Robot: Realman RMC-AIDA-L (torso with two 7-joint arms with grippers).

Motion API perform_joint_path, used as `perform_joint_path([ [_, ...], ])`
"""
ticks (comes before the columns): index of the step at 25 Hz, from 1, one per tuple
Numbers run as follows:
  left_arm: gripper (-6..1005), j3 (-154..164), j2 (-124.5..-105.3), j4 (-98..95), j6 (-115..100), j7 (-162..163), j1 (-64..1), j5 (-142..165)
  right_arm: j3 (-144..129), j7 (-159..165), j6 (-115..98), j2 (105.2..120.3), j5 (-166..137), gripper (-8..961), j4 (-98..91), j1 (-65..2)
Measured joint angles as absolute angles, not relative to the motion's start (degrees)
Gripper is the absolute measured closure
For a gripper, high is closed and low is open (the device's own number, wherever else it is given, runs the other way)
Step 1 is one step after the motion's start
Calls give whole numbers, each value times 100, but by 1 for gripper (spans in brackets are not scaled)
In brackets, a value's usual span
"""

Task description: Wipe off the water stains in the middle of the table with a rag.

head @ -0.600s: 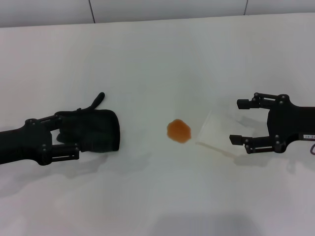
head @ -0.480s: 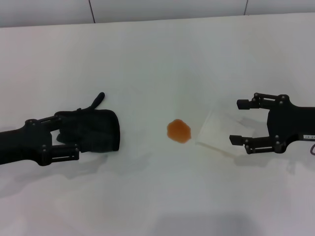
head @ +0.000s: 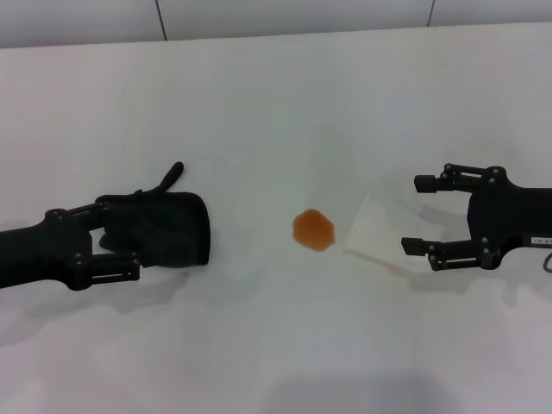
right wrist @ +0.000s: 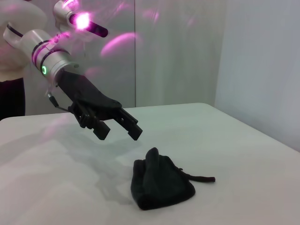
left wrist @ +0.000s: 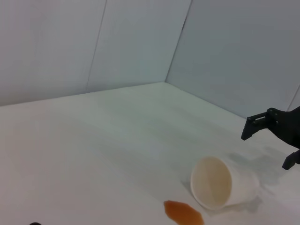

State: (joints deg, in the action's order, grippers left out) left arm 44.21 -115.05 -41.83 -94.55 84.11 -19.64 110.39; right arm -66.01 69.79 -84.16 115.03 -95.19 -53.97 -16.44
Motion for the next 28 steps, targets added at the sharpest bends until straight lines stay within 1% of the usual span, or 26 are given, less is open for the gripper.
perform_joint_path([
  [12,120,4421,-11512,-4184,-9423,8347,-2009,11046,-6600,6997,-8397,11505,-9515,114,-5355,-1644],
  [17,121,4421,-11514,-4184,-9421,8379,-2020,11048,-6521,8087,-8326,11488,-9629,114,-5638,-1711],
  [20,121,4420,-11514,-4184,-9421,8385,-2040,11049,-6481,9989,-8309,11416,-10565,114,-6401,-1969],
  [22,121,4421,-11511,-4184,-9421,8384,-2077,11051,-6496,10745,-8415,11405,-11121,114,-6692,-2133],
  [25,121,4421,-11502,-4184,-9426,8385,-2100,11057,-6489,11918,-8916,11409,-12114,115,-7151,-2592],
  [28,121,4420,-11491,-4184,-9429,8385,-2101,11057,-6465,12356,-9529,11395,-12453,115,-7461,-3016],
])
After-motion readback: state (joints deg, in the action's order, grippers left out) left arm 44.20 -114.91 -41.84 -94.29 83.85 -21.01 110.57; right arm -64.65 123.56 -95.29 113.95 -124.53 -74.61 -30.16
